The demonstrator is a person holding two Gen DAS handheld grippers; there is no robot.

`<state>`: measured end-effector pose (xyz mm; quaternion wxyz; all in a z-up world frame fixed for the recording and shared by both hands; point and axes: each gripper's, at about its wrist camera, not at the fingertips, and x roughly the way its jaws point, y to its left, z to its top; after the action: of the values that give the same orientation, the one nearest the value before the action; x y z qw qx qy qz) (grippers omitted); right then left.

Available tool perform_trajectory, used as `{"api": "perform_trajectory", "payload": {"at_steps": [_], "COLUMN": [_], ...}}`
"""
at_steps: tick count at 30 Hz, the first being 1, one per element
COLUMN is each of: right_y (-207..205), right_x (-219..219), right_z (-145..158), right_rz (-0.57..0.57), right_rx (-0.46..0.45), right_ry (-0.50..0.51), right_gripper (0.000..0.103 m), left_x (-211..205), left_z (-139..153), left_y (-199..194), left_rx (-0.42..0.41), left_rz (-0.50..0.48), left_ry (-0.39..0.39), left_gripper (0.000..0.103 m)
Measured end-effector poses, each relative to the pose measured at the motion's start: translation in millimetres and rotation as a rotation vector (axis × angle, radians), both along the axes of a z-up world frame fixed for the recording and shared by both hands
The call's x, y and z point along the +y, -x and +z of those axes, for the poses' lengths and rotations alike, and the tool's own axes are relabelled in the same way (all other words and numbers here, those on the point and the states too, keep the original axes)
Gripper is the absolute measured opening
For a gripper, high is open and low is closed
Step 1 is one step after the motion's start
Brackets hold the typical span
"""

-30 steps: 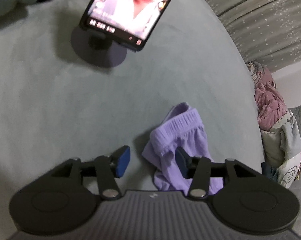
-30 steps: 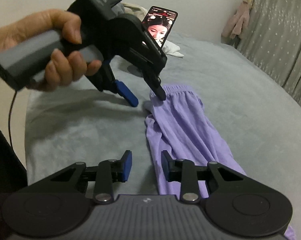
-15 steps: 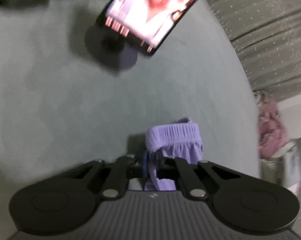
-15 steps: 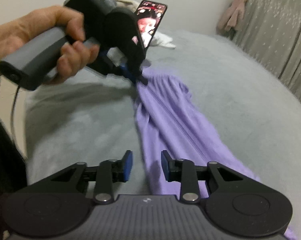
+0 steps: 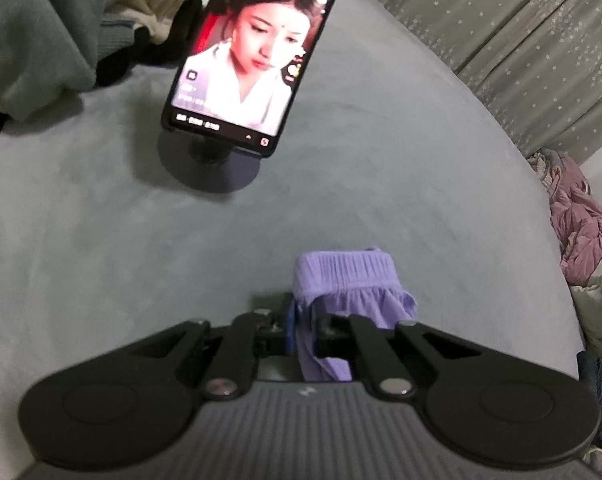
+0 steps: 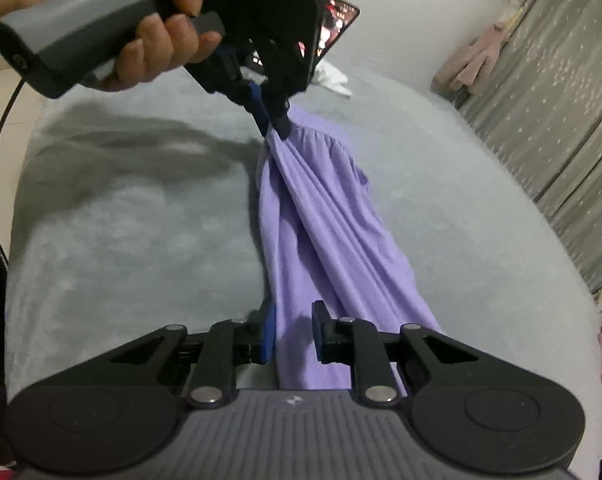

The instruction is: Fold clothes

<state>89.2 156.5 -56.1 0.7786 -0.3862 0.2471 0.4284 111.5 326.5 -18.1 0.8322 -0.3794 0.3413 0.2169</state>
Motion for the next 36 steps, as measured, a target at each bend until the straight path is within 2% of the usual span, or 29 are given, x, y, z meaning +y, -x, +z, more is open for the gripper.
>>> {"api": "perform_trajectory", "payload": {"at_steps": [3, 8, 10, 12, 14, 15, 16, 17, 18, 21, 23, 27, 29, 30, 32, 36], "right_y": [-1, -8, -8, -7, -5, -4, -4, -6, -7, -19, -26, -45, -52, -56, -61, -67], "right_x": [-2, -18, -21, -21, -22, -26, -30, -38, -41, -74, -92, -137, -153, -163, -173, -187], "right_z": [3, 17, 15, 4, 2, 6, 9, 14, 16, 27, 30, 31, 28, 28, 25, 19], "right_rz": [0.014, 0.012, 0.010, 0.013, 0.015, 0.001, -0.008, -0.020, -0.026, -0.098, -0.136, -0.246, -0.284, -0.303, -0.311, -0.298], "right_rx": [0.035, 0.207, 0.209, 0.173, 0.153, 0.138, 0.131, 0.124, 0.121, 0.081, 0.065, 0.045, 0.045, 0.046, 0.041, 0.005], "right_ry": [-0.017, -0.105, -0.090, -0.051, -0.048, -0.050, -0.057, -0.072, -0.077, -0.077, -0.070, -0.059, -0.062, -0.064, -0.057, -0.026], "right_gripper": [0.001, 0.000, 0.001, 0.003, 0.014, 0.027, 0.031, 0.031, 0.031, 0.031, 0.031, 0.030, 0.030, 0.030, 0.030, 0.025], "left_x": [-2, -2, 0, -1, -3, -5, -7, -8, -10, -15, -27, -69, -86, -99, -117, -154], "left_z": [-1, 1, -2, -12, -16, -14, -11, -9, -4, 5, 17, 36, 39, 40, 39, 31], "left_y": [4, 7, 8, 4, 0, -1, -1, -1, 1, 2, 2, -3, -7, -12, -17, -29], "left_rx": [0.001, 0.009, 0.037, 0.107, 0.133, 0.138, 0.140, 0.143, 0.153, 0.144, 0.104, 0.041, 0.020, 0.006, -0.008, -0.003], "left_rz": [-0.004, -0.013, -0.018, -0.034, -0.050, -0.053, -0.065, -0.069, -0.064, -0.074, -0.104, -0.242, -0.312, -0.380, -0.467, -0.628], "left_ry": [-0.005, -0.016, -0.015, -0.019, -0.044, -0.063, -0.080, -0.091, -0.115, -0.157, -0.191, -0.275, -0.288, -0.293, -0.304, -0.387], "left_gripper": [0.003, 0.003, 0.004, 0.007, 0.017, 0.022, 0.028, 0.042, 0.047, 0.053, 0.061, 0.065, 0.065, 0.065, 0.065, 0.063]}}
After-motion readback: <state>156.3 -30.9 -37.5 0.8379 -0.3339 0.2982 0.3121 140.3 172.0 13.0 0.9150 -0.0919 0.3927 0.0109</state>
